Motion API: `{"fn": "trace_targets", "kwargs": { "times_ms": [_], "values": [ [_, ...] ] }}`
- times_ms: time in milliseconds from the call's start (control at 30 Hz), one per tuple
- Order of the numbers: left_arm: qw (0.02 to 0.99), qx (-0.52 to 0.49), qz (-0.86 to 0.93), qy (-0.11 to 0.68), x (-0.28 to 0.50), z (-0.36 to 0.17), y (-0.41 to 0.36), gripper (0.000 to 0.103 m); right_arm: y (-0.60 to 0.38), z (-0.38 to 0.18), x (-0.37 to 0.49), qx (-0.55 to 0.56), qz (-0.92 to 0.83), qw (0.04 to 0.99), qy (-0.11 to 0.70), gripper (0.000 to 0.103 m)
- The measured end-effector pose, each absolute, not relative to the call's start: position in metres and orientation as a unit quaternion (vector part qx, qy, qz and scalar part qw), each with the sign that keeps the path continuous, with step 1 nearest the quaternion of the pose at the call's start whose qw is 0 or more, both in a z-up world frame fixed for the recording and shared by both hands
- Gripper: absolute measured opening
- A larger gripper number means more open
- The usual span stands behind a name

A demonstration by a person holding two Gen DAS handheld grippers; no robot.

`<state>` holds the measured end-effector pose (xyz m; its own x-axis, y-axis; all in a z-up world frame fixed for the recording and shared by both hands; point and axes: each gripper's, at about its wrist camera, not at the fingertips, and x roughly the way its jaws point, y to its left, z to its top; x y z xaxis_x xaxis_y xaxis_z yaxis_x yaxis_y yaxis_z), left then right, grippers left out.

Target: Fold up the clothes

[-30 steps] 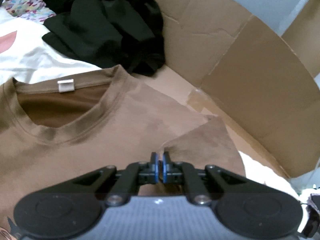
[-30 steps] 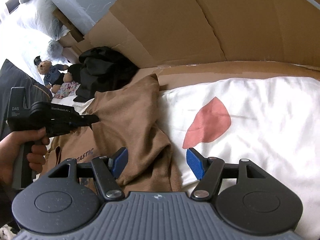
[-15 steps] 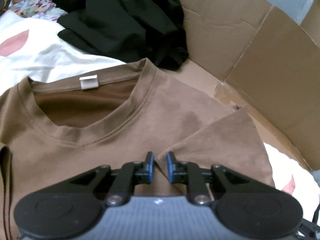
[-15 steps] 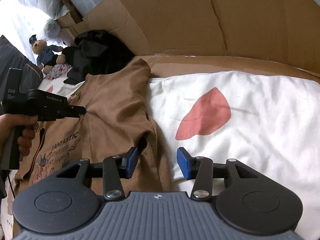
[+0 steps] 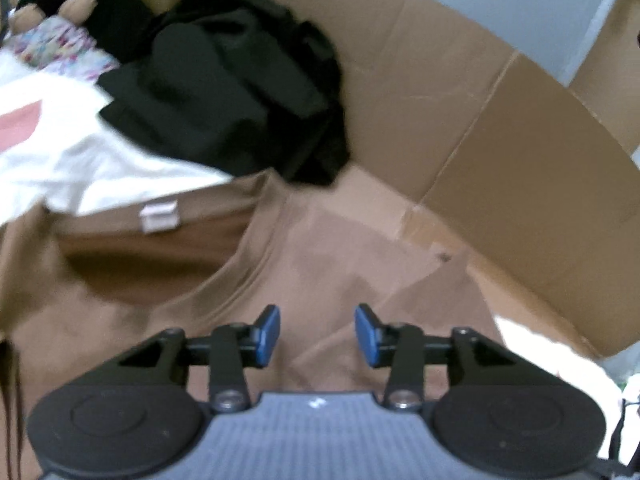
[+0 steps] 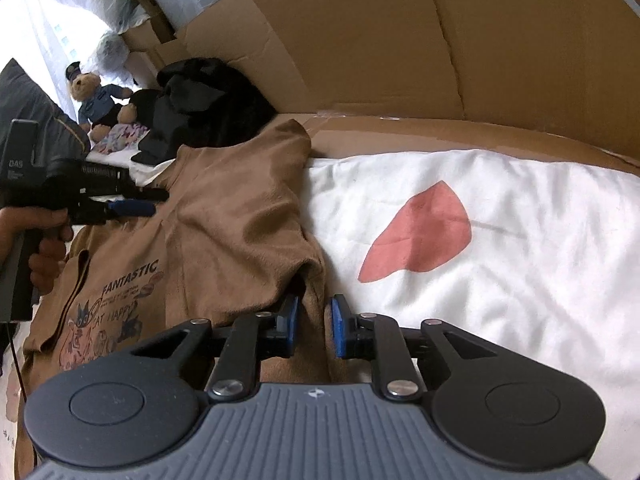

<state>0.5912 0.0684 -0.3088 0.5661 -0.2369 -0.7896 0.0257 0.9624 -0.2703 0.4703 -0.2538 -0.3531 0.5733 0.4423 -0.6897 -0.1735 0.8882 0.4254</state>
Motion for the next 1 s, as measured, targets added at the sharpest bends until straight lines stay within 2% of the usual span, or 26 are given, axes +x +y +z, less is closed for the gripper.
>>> {"fn": "trace_targets", "kwargs": {
  "times_ms": [200,333,467,567,600,667,733,767,867,933,1000],
  "values": [
    [0.875,-0.106,-0.116,0.458,0.624,-0.307,0.036,0.048,-0.254,-0.354,0.472,0.160,0.179,0.875,0.421,0.023],
    [0.868,-0.078,-0.157,0.465,0.652,-0.311,0.003,0.062,-0.254,-0.359,0.475,0.156,0.182,0.874,0.422,0.024],
    [0.854,-0.041,-0.179,0.487,0.675,-0.321,-0.025,0.062,-0.254,-0.360,0.477,0.154,0.190,0.874,0.421,0.024],
    [0.841,-0.029,-0.187,0.507,0.685,-0.330,-0.038,0.062,-0.253,-0.361,0.477,0.149,0.198,0.876,0.414,0.028],
    [0.836,-0.023,-0.188,0.515,0.687,-0.333,-0.042,0.060,-0.253,-0.362,0.478,0.151,0.199,0.876,0.412,0.030],
    [0.830,-0.021,-0.191,0.524,0.688,-0.338,-0.045,0.046,-0.253,-0.363,0.478,0.154,0.202,0.877,0.409,0.031],
    [0.824,-0.021,-0.206,0.528,0.689,-0.341,-0.045,0.018,-0.252,-0.364,0.479,0.154,0.205,0.877,0.407,0.031],
    [0.821,-0.020,-0.214,0.530,0.690,-0.343,-0.045,0.013,-0.252,-0.364,0.479,0.154,0.207,0.877,0.406,0.031],
    [0.824,-0.019,-0.214,0.523,0.690,-0.342,-0.042,0.007,-0.253,-0.366,0.480,0.157,0.209,0.875,0.408,0.027],
    [0.832,-0.036,-0.205,0.514,0.690,-0.340,-0.034,0.007,-0.255,-0.367,0.480,0.158,0.206,0.874,0.412,0.016],
    [0.837,-0.056,-0.196,0.508,0.689,-0.338,-0.025,0.007,-0.257,-0.368,0.481,0.158,0.204,0.872,0.415,0.010]
  ]
}}
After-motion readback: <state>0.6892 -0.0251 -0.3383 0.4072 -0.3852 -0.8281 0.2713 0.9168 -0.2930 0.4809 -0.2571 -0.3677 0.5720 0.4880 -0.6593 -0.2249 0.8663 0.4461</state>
